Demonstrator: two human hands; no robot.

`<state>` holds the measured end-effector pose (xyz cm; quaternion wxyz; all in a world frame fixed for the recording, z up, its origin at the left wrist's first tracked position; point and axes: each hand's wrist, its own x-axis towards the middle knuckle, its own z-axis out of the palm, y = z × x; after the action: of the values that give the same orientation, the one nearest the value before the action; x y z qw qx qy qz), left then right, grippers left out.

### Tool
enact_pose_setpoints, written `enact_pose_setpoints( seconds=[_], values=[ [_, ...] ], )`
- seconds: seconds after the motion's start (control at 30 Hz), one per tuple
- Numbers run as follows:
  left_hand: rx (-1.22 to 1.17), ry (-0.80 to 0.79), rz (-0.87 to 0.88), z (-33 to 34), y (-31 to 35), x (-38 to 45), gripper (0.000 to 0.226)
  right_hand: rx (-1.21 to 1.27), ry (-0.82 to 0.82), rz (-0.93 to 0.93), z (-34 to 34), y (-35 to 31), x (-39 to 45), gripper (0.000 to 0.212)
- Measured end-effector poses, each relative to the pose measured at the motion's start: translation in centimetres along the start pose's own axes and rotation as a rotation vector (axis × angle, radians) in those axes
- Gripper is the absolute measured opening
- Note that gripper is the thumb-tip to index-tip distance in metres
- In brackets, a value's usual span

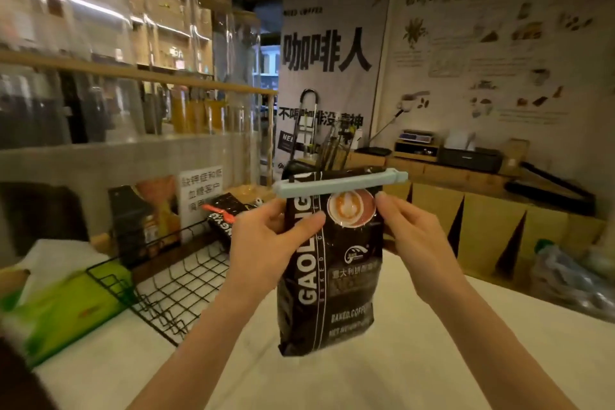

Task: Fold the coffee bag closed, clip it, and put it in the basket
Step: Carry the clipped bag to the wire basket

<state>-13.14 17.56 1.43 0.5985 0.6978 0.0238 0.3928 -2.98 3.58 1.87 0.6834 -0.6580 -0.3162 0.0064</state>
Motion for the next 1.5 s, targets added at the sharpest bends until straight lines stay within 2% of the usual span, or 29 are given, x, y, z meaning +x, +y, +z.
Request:
enact_pose_setpoints(
  seconds=[0.17,0.27,0.43,0.6,0.8,1.27,1.5],
  values=[
    [0.072,0.117,0.153,-7.4,0.6,4.2,0.023,0.091,-0.089,-0.005,8.9,-1.8,5.7,0.021],
    [0.138,0.203,0.185,-11.4,-0.5,6.6,0.023,0.148,-0.138,-0.016,14.2,-1.8,8.6,0.02],
    [0.21,0.298,0.132,-16.5,-4.0,9.3,0.024,0.177,-0.161,0.028,21.2,1.1,12.0,0.02],
    [0.273,0.388,0.0,-19.6,-8.7,10.2,0.027,0.181,-0.231,0.131,25.8,5.3,14.0,0.022],
    [0.362,0.47,-0.073,-21.5,-11.9,9.8,0.038,0.138,-0.296,0.227,28.6,9.2,14.3,0.02],
    [0.356,0.429,-0.165,-22.3,-13.5,9.5,0.026,0.009,-0.362,0.272,30.1,10.3,14.8,0.025],
    [0.379,0.412,-0.237,-21.5,-13.6,8.9,0.068,-0.039,-0.362,0.275,29.6,9.9,14.2,0.046]
  ],
)
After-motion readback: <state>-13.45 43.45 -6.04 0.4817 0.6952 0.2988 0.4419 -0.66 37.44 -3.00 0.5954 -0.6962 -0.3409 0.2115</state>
